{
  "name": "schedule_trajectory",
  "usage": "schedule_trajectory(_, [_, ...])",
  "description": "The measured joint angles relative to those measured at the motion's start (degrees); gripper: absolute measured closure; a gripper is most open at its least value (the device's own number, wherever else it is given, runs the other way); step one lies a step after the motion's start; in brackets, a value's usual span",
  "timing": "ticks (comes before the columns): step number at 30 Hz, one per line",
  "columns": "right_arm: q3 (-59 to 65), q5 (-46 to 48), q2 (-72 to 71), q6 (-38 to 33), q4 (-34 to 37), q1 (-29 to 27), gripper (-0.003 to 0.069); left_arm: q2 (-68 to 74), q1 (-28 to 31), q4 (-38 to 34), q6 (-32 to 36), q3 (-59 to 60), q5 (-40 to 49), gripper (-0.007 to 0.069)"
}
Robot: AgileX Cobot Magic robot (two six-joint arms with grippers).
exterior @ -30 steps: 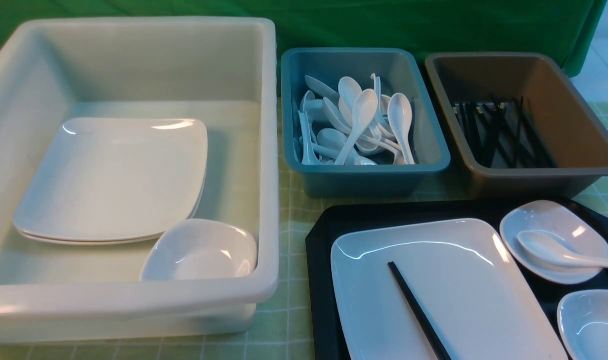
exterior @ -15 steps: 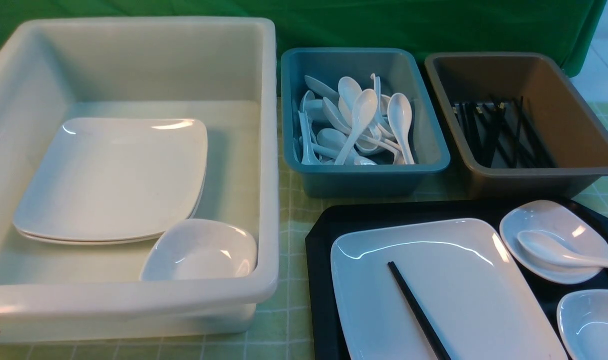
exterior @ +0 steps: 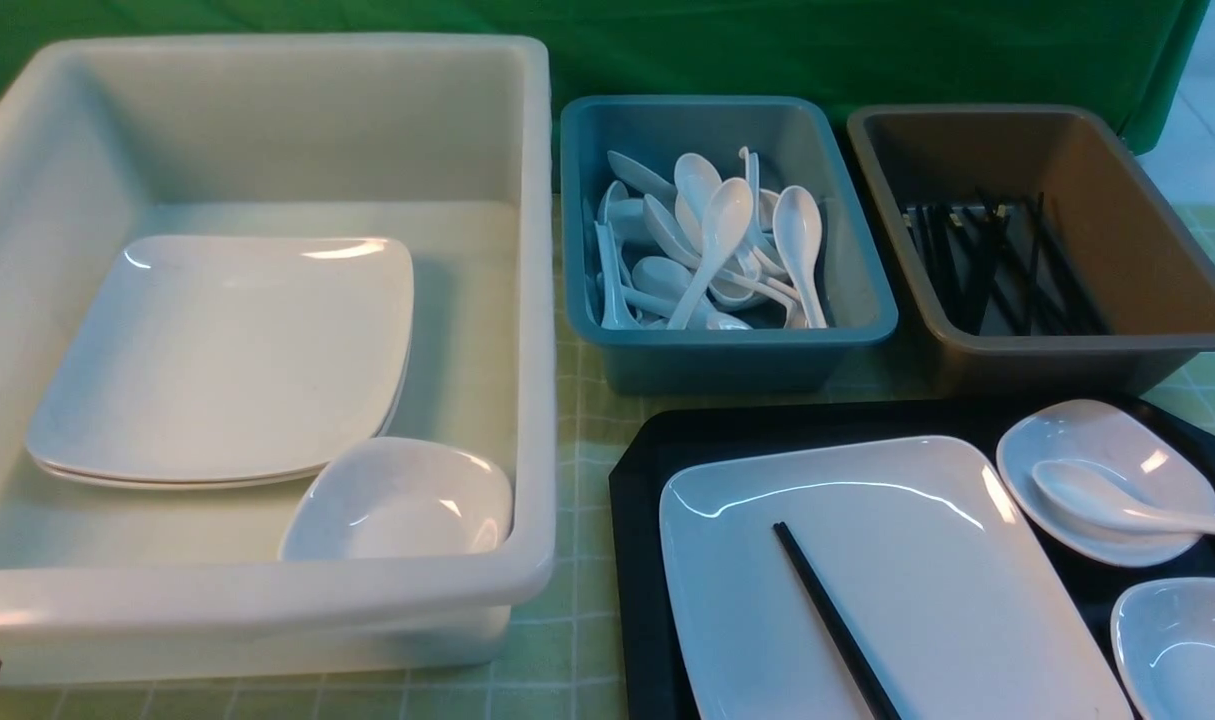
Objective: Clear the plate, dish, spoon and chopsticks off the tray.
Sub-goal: Use the right arm to grab a soup spoon from the plate
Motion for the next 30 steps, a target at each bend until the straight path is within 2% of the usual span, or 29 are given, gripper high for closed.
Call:
schedule_trajectory(5, [-10.67,27.78,20.67,-3.50,-4.26,0.00,0.0623,0.00,0.00,0.00,0.00,0.00,0.00,0.0468])
schedule_trajectory(9, [-13.92,37.43,34.76,-3.88,-9.13,0.00,0.0610,0.00,0.00,0.00,0.00,0.00,0.00,0.0465])
schedule_trajectory(14, [-17.63,39.71,46.02,-4.24,-11.17,0.00,0.0592,0.00,0.00,0.00,0.00,0.00,0.00,0.0459])
schedule_trajectory(17, [-20.68,39.04,51.36,-4.74,-12.56,0.00,0.0543,0.00,0.00,0.00,0.00,0.00,0.00,0.0455])
schedule_trajectory(19, [-22.47,39.04,53.88,-4.74,-13.62,0.00,0.0487,0.00,0.00,0.00,0.00,0.00,0.00,0.0454])
schedule_trajectory(23, [-27.44,39.03,61.63,-4.89,-17.48,0.00,0.0268,0.00,0.00,0.00,0.00,0.00,0.00,0.0449])
schedule_trajectory(24, [-27.64,39.03,62.03,-4.89,-17.87,0.00,0.0259,0.00,0.00,0.00,0.00,0.00,0.00,0.0449])
schedule_trajectory(25, [-29.19,39.42,65.66,-5.58,-19.74,0.00,0.0197,0.00,0.00,0.08,0.00,0.00,0.00,0.0445])
schedule_trajectory(30, [-30.69,42.21,73.36,-8.22,-26.95,0.03,0.0155,0.00,0.00,0.41,0.00,0.00,0.00,0.0442])
